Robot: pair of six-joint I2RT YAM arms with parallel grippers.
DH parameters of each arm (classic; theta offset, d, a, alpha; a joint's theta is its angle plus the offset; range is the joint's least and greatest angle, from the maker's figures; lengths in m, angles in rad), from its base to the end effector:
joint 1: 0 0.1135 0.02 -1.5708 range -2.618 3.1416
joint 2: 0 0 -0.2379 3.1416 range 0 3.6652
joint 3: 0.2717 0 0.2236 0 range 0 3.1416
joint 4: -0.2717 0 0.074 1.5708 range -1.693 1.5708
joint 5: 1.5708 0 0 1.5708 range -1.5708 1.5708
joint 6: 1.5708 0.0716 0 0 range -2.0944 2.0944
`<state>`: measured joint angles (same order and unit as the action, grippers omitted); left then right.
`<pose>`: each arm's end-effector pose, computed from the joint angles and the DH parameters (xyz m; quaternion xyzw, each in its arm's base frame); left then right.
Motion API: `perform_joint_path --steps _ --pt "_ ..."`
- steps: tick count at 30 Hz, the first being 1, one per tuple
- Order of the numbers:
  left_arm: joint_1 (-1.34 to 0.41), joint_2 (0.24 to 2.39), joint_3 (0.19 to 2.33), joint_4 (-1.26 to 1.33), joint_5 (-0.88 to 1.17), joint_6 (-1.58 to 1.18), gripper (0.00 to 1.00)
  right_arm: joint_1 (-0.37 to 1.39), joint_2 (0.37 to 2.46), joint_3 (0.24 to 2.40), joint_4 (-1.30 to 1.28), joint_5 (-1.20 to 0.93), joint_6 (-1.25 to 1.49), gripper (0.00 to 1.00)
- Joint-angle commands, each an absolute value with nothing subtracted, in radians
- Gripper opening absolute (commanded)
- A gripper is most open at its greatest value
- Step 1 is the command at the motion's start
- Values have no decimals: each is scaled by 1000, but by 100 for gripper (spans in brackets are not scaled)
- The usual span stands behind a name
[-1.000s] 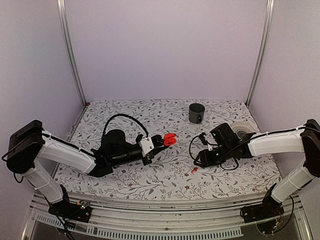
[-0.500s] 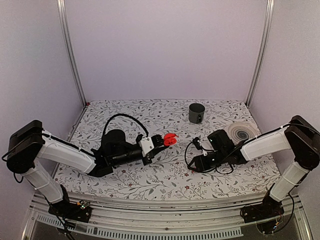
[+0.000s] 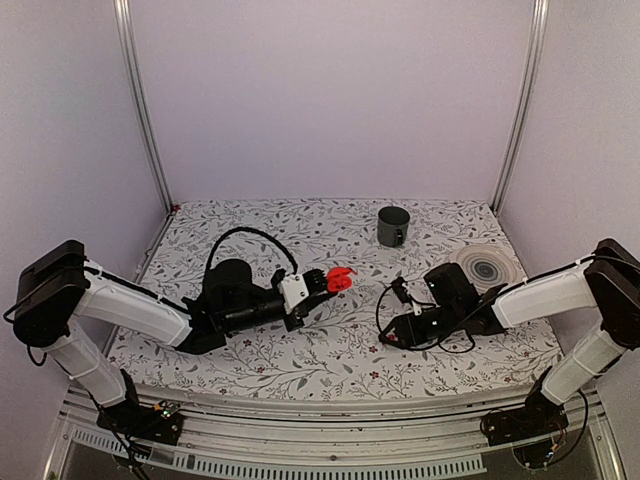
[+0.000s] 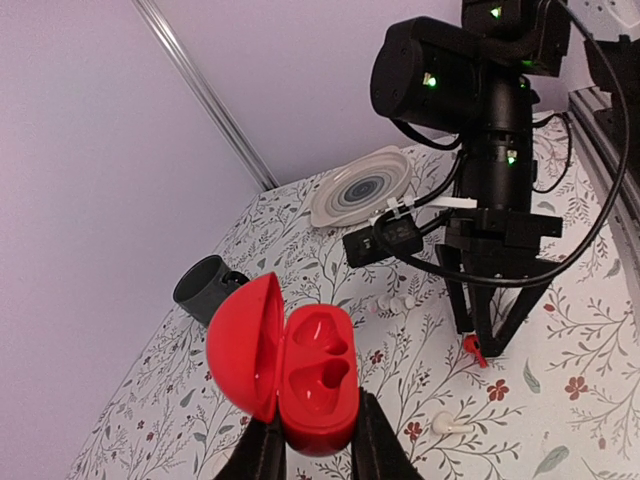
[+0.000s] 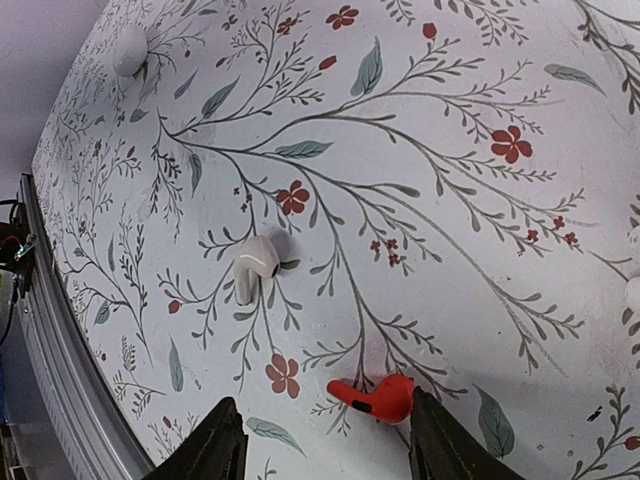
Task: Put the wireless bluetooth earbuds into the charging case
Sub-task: Adjust the right earbud at the center of the board.
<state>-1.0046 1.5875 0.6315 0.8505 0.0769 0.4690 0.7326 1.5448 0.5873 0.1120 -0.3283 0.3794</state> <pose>0.1787 -0.2914 0.1947 0.5182 0.5329 -0.2044 0.6370 0.1934 0.2050 0.1036 -0.2191 0.8979 0.3145 0.2166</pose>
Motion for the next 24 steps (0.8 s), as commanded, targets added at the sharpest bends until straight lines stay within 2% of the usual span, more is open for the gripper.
perform_joint_path --steps 1,15,24 --pt "-1020 1581 660 857 73 457 0 744 1500 571 102 -358 412 57" --pt "-1023 1571 660 844 60 457 0 732 1450 573 88 -264 377 59" --pt "-1023 1572 661 844 62 458 0 724 1598 620 160 -312 327 63"
